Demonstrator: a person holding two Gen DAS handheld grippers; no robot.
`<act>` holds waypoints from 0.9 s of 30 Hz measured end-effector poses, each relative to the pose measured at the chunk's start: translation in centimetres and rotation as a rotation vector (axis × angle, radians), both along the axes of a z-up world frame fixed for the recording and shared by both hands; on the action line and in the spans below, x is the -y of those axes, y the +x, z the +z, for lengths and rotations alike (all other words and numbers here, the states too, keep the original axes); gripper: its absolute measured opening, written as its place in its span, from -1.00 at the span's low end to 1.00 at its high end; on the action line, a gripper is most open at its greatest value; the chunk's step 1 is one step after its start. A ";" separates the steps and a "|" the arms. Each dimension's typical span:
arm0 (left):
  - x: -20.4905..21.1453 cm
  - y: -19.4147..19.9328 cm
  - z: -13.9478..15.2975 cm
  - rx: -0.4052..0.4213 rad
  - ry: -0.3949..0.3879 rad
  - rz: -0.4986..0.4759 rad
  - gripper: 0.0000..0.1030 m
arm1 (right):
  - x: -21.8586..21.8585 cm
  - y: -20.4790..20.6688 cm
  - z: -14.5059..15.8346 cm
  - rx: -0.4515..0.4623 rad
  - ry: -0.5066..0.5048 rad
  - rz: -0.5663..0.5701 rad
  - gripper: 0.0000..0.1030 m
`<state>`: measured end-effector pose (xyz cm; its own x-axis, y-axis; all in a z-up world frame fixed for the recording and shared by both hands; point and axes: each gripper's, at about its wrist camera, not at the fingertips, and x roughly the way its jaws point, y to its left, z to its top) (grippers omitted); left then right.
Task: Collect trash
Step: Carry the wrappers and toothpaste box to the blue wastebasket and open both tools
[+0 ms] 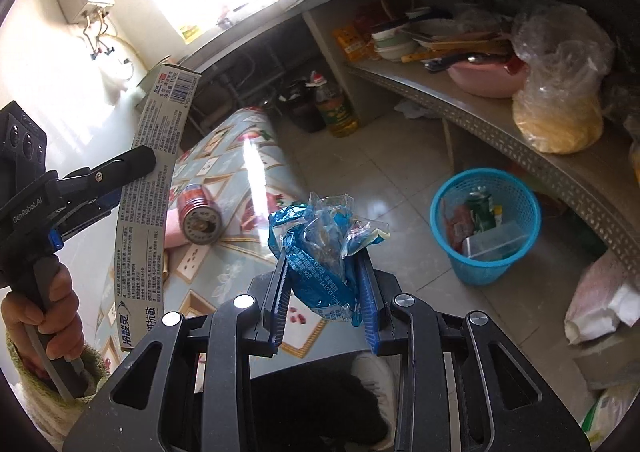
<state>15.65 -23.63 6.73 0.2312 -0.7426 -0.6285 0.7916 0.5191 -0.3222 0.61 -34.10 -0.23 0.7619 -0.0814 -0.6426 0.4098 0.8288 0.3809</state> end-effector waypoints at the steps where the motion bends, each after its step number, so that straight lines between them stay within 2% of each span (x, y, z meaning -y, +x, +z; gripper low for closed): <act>1: 1.0 0.2 -0.3 -0.017 0.007 -0.008 -0.11 | 0.7 -0.4 -0.2 -0.001 0.005 -0.020 -0.44; 7: 7.4 1.5 -2.9 -0.173 0.054 -0.079 -0.11 | 6.0 -3.0 -2.4 -0.010 0.066 -0.181 -0.44; 14: 16.3 3.5 -8.3 -0.381 0.174 -0.102 -0.11 | 11.6 -4.7 -7.0 -0.063 0.161 -0.332 -0.44; 19: 21.5 5.7 -13.4 -0.523 0.267 -0.043 -0.11 | 15.3 -2.8 -11.3 -0.101 0.225 -0.369 -0.44; 22: 23.7 6.8 -15.6 -0.551 0.305 -0.011 -0.11 | 17.4 -0.3 -13.7 -0.123 0.248 -0.371 -0.44; 27: 27.8 8.7 -18.9 -0.565 0.367 0.025 -0.11 | 21.0 3.8 -16.9 -0.163 0.224 -0.404 -0.44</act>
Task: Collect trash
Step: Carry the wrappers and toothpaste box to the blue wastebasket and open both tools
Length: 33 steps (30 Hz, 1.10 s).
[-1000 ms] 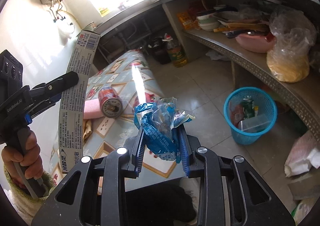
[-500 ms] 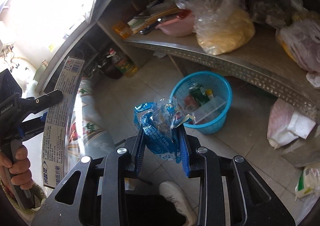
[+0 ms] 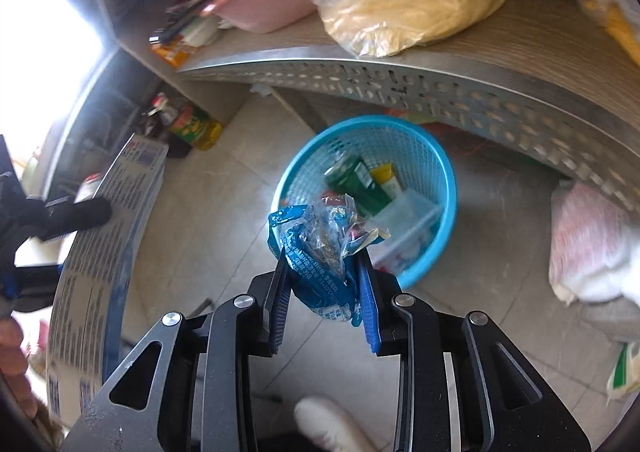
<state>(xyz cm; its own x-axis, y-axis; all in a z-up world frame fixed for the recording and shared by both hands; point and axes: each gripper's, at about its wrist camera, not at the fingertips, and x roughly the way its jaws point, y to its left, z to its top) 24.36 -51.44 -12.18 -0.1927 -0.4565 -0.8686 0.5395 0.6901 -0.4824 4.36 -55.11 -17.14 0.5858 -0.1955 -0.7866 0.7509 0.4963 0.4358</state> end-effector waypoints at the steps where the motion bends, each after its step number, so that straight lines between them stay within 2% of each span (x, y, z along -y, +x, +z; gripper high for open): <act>1: 0.8 0.4 -0.6 -0.002 0.009 0.006 -0.11 | 0.7 0.5 -0.6 -0.008 -0.007 -0.006 -0.44; 4: 2.3 1.8 -2.5 -0.009 0.028 0.029 -0.11 | 2.8 2.5 -2.2 -0.025 -0.026 -0.021 -0.33; 6: 3.3 2.5 -3.8 -0.012 0.040 0.042 -0.11 | 4.1 3.7 -3.5 -0.024 -0.050 -0.008 0.16; 7: 3.7 2.8 -4.6 -0.008 0.054 0.049 -0.11 | 4.5 4.1 -4.2 -0.042 -0.064 -0.010 0.34; 10: 4.5 3.4 -6.3 -0.030 0.077 0.055 -0.11 | 4.8 3.6 -6.1 -0.082 -0.064 -0.027 0.33; 16: 5.6 3.6 -8.3 -0.030 0.110 0.041 -0.11 | 2.7 -1.9 -6.2 -0.040 -0.046 -0.120 0.34; 23: 7.3 2.6 -9.3 -0.031 0.119 0.018 -0.09 | 0.3 -6.2 -5.9 -0.033 -0.031 -0.161 0.34; 29: 6.3 2.2 -9.9 -0.043 0.165 0.021 0.00 | -0.5 -7.5 -6.9 -0.074 -0.001 -0.153 0.34; 33: 5.3 1.4 -9.1 -0.076 0.149 -0.022 0.13 | -0.9 -8.2 -7.2 -0.076 0.018 -0.158 0.34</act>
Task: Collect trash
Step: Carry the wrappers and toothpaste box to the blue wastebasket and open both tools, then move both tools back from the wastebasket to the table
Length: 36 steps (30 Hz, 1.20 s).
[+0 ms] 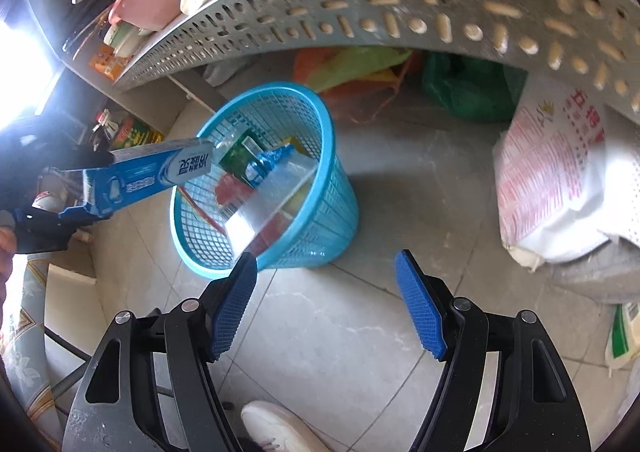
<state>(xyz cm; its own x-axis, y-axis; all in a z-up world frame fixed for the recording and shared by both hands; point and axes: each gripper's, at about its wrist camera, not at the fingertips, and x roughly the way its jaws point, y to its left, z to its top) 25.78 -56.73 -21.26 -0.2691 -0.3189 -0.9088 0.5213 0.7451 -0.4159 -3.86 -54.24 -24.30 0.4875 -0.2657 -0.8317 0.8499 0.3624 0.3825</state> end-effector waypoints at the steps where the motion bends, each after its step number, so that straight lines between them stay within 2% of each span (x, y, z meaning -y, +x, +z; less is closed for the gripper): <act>1: -0.2 -0.3 0.3 0.005 -0.003 -0.007 0.19 | -0.1 -0.1 0.0 -0.002 0.001 -0.002 0.34; 10: -1.7 -1.7 2.2 -0.015 -0.002 0.013 0.23 | -1.1 -1.4 0.8 0.009 0.002 -0.013 0.34; 13: -2.3 -2.0 4.2 0.010 -0.029 -0.011 0.23 | -1.5 -1.7 1.8 0.012 -0.016 -0.008 0.34; 17: -3.9 -2.8 8.5 0.057 -0.092 -0.057 0.23 | -2.5 -2.1 3.4 0.012 -0.052 0.018 0.34; 20: -6.5 -3.5 12.6 0.138 -0.168 -0.067 0.23 | -3.8 -2.3 4.9 0.005 -0.084 0.055 0.34; 24: -11.4 -4.9 17.9 0.257 -0.270 -0.083 0.37 | -5.9 -2.3 7.0 -0.010 -0.128 0.119 0.35; 29: -19.1 -7.6 23.6 0.442 -0.409 -0.095 0.56 | -9.2 -2.0 10.2 -0.040 -0.199 0.208 0.47; 32: -24.0 -9.3 25.5 0.564 -0.467 -0.047 0.68 | -10.8 -1.8 12.4 -0.061 -0.249 0.251 0.50; 36: -29.2 -10.9 26.1 0.643 -0.467 -0.013 0.75 | -12.7 -2.0 15.5 -0.040 -0.293 0.288 0.58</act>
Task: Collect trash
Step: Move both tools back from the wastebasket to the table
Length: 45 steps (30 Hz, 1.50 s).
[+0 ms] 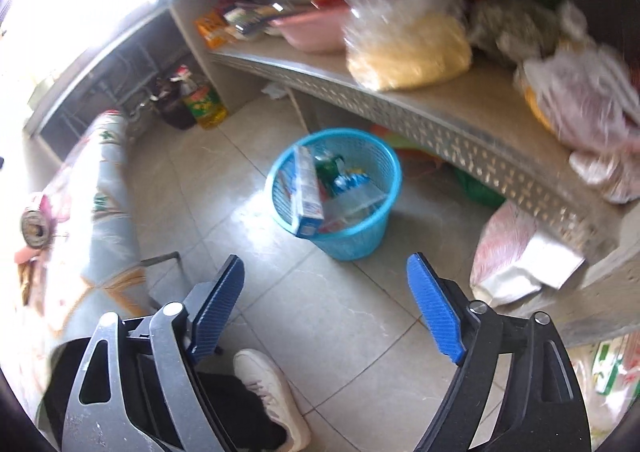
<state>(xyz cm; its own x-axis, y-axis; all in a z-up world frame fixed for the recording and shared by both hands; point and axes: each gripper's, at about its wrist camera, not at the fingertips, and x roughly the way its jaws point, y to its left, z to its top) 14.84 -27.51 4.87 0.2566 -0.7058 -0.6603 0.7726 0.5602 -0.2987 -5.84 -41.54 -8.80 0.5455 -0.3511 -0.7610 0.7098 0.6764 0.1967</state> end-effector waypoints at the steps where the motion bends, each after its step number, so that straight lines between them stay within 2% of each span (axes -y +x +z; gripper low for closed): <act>1: -1.0 -0.3 0.2 0.008 -0.002 0.011 0.76 | -0.5 0.0 0.9 0.006 -0.012 0.012 0.59; 6: -6.1 -1.2 0.7 0.081 -0.013 0.083 0.89 | -2.8 0.4 4.7 0.021 -0.074 0.048 0.73; 9: -8.8 -1.3 0.8 0.112 -0.011 0.124 0.89 | -4.0 0.7 6.8 0.026 -0.116 0.054 0.85; 11: -10.5 -1.5 1.0 0.131 -0.018 0.146 0.89 | -5.0 1.0 7.9 0.023 -0.147 0.057 0.85; 14: -13.2 -1.5 1.0 0.162 -0.012 0.202 0.89 | -7.4 2.2 9.8 -0.006 -0.247 0.072 0.85; 17: -15.8 -1.4 0.7 0.158 0.000 0.262 0.89 | -9.5 3.5 10.7 -0.024 -0.306 0.125 0.85; 20: -18.8 -1.1 0.0 0.135 0.009 0.324 0.89 | -11.9 5.2 11.0 -0.033 -0.337 0.227 0.85; 25: -23.6 -0.8 -1.3 0.125 0.035 0.424 0.89 | -16.4 7.7 11.4 -0.051 -0.485 0.344 0.85; 27: -25.3 -0.6 -1.8 0.119 0.033 0.452 0.89 | -17.8 8.5 11.8 -0.035 -0.513 0.376 0.85; 30: -27.2 -0.1 -2.6 0.079 0.005 0.474 0.89 | -18.8 9.4 12.5 0.034 -0.477 0.444 0.85; 34: -28.9 0.4 -3.2 0.054 -0.036 0.483 0.89 | -19.1 10.6 12.9 0.143 -0.357 0.521 0.85; 38: -29.0 1.8 -3.5 0.061 -0.065 0.434 0.89 | -19.5 13.3 12.7 0.167 -0.227 0.587 0.85; 40: -28.4 3.2 -3.8 0.085 -0.020 0.413 0.89 | -20.0 15.0 12.4 0.162 -0.200 0.630 0.85; 42: -27.3 5.0 -4.4 0.125 0.062 0.384 0.89 | -20.7 16.5 12.0 0.150 -0.188 0.662 0.85; 45: -25.9 7.4 -5.5 0.188 0.164 0.291 0.89 | -21.2 18.7 11.4 0.132 -0.171 0.697 0.85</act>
